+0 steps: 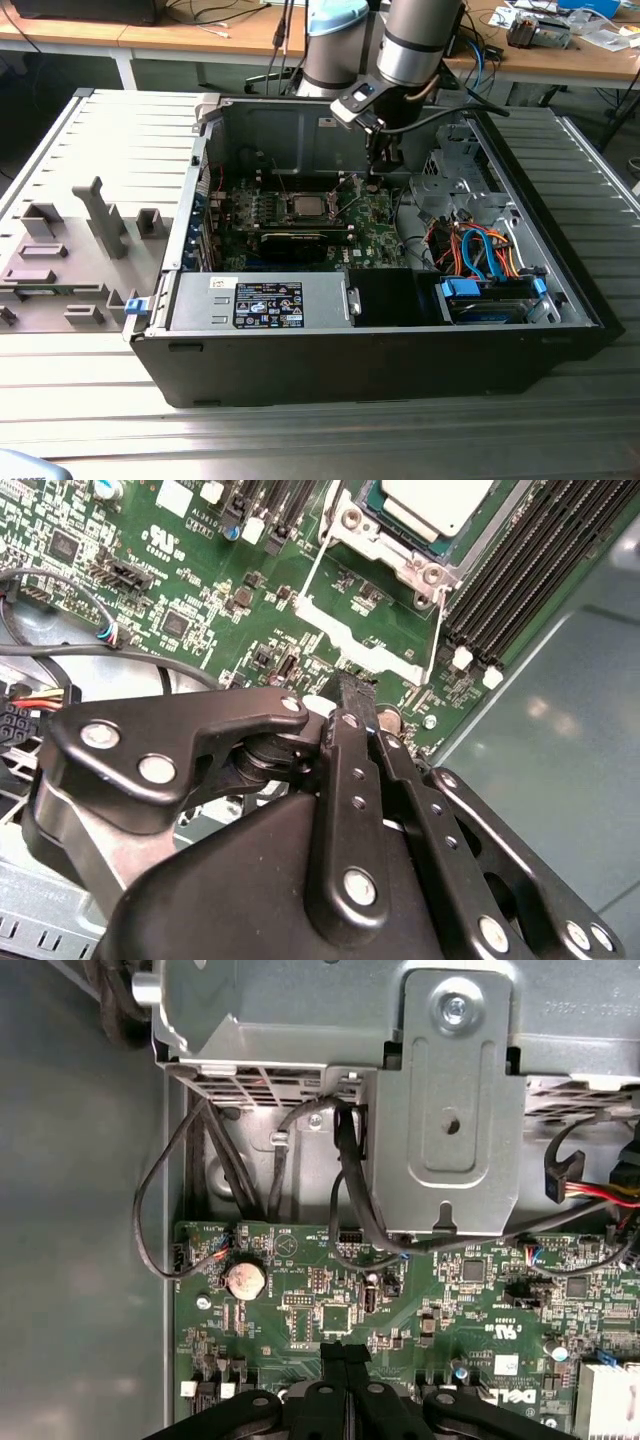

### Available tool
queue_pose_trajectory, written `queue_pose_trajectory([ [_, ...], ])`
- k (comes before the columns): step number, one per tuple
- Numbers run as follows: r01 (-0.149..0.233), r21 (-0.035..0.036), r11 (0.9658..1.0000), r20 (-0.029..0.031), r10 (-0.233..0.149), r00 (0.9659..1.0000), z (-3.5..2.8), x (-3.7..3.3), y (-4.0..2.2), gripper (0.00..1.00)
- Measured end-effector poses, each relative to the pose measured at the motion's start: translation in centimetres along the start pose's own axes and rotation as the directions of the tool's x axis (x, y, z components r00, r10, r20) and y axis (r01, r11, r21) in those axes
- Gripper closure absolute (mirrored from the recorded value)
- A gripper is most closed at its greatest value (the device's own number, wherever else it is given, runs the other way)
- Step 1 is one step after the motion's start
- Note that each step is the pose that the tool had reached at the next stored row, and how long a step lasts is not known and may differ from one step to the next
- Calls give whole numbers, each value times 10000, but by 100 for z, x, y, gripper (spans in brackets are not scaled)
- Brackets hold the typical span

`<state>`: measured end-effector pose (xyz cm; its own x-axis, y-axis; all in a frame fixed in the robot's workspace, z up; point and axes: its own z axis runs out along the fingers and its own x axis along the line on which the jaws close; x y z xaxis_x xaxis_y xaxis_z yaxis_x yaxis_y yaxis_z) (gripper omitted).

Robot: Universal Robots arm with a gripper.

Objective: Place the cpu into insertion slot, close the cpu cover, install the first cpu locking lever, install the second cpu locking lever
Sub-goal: 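Close the cpu cover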

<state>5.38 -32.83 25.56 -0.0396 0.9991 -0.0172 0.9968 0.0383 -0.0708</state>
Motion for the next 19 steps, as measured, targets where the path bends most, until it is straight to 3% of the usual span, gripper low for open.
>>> queue_pose_trajectory([
  [11, 1, 0, 10000, -9, -1, 10000, 10, 5, -143, 89],
  [19, 0, 0, 10000, -10, 0, 10000, 21, 11, -299, 89],
])
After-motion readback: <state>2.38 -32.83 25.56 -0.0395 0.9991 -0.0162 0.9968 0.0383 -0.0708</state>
